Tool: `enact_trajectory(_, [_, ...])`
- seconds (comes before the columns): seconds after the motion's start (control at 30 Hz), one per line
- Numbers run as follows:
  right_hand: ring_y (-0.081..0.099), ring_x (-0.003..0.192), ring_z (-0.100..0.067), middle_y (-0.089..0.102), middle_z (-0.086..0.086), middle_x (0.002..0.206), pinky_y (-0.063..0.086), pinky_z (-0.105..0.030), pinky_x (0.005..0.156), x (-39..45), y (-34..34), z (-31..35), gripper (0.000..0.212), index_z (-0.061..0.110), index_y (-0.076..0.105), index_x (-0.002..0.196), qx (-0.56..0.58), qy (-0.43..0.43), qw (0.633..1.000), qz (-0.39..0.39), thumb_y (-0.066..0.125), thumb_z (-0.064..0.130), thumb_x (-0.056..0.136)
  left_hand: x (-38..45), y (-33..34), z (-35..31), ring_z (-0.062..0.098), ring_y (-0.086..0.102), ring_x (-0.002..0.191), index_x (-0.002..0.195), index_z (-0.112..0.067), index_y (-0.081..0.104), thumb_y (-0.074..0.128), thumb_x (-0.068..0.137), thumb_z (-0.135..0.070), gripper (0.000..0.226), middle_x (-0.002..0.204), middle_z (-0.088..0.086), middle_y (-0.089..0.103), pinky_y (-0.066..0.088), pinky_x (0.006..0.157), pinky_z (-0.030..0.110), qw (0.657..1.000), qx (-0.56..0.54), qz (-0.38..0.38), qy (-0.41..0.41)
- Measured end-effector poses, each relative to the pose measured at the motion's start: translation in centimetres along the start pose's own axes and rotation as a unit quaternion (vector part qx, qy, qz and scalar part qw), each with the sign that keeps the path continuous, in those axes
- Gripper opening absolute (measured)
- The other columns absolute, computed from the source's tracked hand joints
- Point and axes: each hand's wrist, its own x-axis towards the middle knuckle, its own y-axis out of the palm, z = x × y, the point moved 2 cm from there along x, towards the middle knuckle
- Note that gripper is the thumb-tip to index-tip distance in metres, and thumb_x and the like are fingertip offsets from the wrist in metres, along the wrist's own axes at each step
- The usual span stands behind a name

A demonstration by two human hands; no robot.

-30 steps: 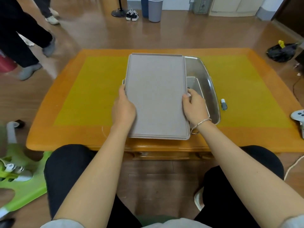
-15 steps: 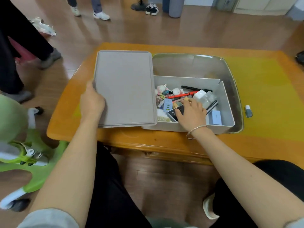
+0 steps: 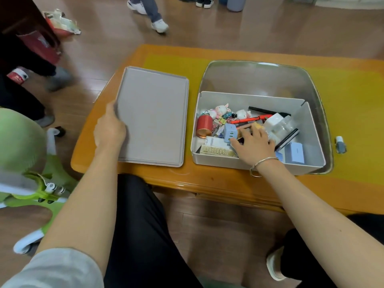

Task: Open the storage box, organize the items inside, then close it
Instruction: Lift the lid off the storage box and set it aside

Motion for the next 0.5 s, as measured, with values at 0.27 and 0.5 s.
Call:
enact_trajectory(0.27, [0.004,0.145,-0.026,0.01,-0.004,0.158,0.01,-0.054,0.112,0.3,0.4,-0.2,0.055,0.032,0.031,0.143,-0.014,-0.002,1.0,-0.001,0.029,0.056,0.093,1.2,3.7,0.7,0.044,0.053,0.111,0.144,-0.029,0.031,0.033,0.092,-0.003,0.059,0.126,0.021,0.055,0.043,0.088,0.05,0.997,0.04,0.061,0.011])
enact_trajectory(0.5, [0.002,0.145,-0.027,0.009,-0.004,0.158,0.011,-0.055,0.112,0.4,0.7,-0.2,0.056,0.033,0.028,0.144,-0.023,-0.002,1.0,0.004,0.027,0.056,0.092,0.9,5.2,0.5,0.04,0.035,0.118,0.144,-0.025,0.038,0.033,0.095,-0.006,0.053,0.132,0.02,0.036,0.031,0.099,0.047,0.989,0.129,0.078,0.005])
